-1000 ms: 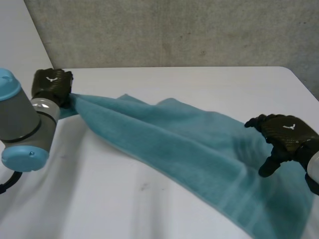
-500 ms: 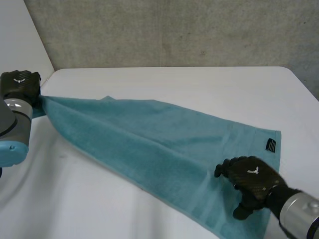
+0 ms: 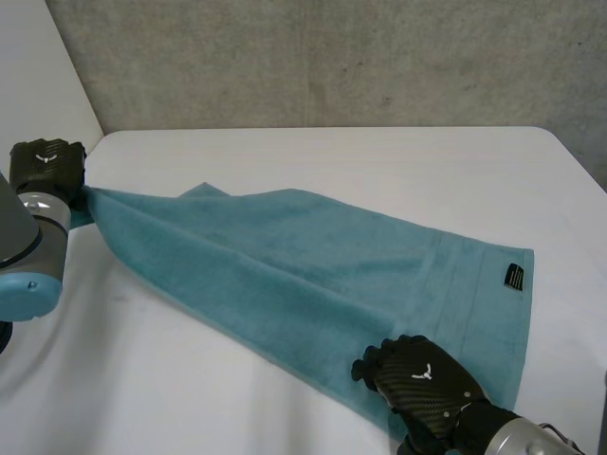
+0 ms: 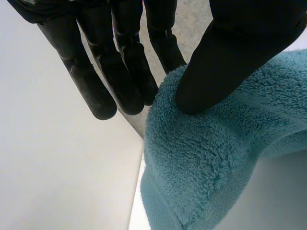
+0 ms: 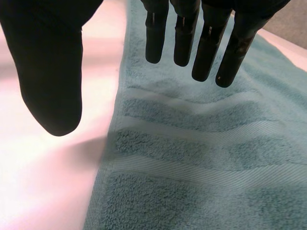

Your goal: Fold the laundry

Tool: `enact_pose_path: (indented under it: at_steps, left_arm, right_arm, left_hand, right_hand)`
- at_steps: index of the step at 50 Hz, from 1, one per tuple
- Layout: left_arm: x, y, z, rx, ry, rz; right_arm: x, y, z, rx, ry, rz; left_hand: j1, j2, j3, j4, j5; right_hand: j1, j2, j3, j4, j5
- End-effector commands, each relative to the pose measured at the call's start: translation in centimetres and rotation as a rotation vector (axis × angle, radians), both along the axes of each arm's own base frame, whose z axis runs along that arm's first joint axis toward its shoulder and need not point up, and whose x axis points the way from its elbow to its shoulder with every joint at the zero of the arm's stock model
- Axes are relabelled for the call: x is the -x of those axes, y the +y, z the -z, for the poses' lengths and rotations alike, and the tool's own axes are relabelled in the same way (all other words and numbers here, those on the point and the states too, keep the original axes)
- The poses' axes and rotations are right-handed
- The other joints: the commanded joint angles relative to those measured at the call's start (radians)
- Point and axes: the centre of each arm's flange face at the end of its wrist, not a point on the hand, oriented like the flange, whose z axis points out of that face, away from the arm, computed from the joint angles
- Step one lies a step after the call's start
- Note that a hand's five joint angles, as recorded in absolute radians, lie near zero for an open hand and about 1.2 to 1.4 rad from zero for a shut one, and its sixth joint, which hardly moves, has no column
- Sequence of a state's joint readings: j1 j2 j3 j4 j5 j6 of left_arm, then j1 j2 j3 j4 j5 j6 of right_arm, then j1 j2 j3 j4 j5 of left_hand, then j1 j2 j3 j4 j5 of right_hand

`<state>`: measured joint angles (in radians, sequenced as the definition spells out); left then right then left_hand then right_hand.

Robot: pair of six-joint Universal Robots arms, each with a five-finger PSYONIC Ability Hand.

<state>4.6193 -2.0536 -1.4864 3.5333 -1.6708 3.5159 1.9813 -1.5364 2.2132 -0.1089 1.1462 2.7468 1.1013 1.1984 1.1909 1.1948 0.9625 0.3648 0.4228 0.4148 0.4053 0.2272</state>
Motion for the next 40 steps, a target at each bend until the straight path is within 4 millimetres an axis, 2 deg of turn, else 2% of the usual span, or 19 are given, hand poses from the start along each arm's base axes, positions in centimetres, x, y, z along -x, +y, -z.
enact_pose_path:
  at_steps: [1,19,40]
  left_arm:
    - [0.1,0.0,0.0,-0.001,0.003,0.002]
    - [0.1,0.4,0.5,-0.016,0.005,0.007]
    - [0.2,0.6,0.4,-0.018,0.011,0.008]
  right_arm:
    - [-0.3,-0.5,1.2,-0.001,0.009,0.0]
    - [-0.3,-1.4,3.0,0.063,0.078,-0.002]
    - [-0.3,-2.7,2.5,0.116,0.068,0.021]
  left_hand:
    - [0.295,0.198,0.205,0.201,0.259]
    - [0.295,0.198,0.205,0.201,0.259]
    - [0.295,0.198,0.205,0.201,0.259]
  right_hand:
    - [0.072,0.014,0.022,0.032,0.035]
    - [0.099,0.041,0.049,0.058,0.062]
    - [0.116,0.058,0.066,0.076,0.08]
